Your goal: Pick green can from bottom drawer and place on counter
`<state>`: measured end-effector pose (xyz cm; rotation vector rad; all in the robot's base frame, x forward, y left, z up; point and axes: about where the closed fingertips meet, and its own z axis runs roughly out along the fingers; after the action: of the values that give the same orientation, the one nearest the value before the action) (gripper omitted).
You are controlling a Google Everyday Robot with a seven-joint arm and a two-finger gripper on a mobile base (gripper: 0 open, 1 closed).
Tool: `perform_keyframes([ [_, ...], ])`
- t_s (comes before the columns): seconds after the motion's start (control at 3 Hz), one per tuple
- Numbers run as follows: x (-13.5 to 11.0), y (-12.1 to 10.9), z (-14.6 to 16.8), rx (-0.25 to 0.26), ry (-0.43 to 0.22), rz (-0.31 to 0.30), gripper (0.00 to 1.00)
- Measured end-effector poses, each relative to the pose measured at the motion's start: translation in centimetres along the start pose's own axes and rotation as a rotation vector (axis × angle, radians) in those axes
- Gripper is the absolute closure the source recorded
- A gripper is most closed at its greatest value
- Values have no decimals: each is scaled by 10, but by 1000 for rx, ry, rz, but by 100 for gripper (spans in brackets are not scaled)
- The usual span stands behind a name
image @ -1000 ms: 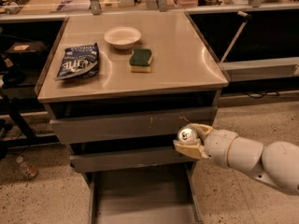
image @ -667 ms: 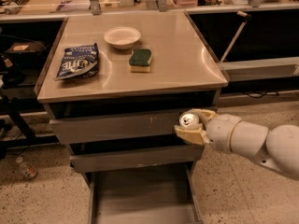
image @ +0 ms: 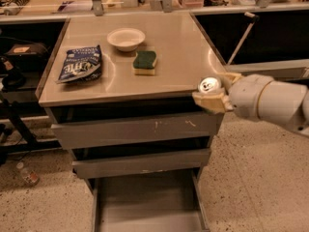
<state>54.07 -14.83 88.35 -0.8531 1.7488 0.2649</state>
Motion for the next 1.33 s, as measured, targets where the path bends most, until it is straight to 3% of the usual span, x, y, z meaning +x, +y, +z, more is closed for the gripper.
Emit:
perform_keyframes([
  [0.33, -32, -17, -23, 63, -34, -40, 100],
  [0.67, -32, -19, -25, 67, -34, -40, 100],
  [1.0, -53, -34, -20, 62, -60, -35, 100],
  [1.33, -106, -87, 11, 33, -116, 12, 100],
])
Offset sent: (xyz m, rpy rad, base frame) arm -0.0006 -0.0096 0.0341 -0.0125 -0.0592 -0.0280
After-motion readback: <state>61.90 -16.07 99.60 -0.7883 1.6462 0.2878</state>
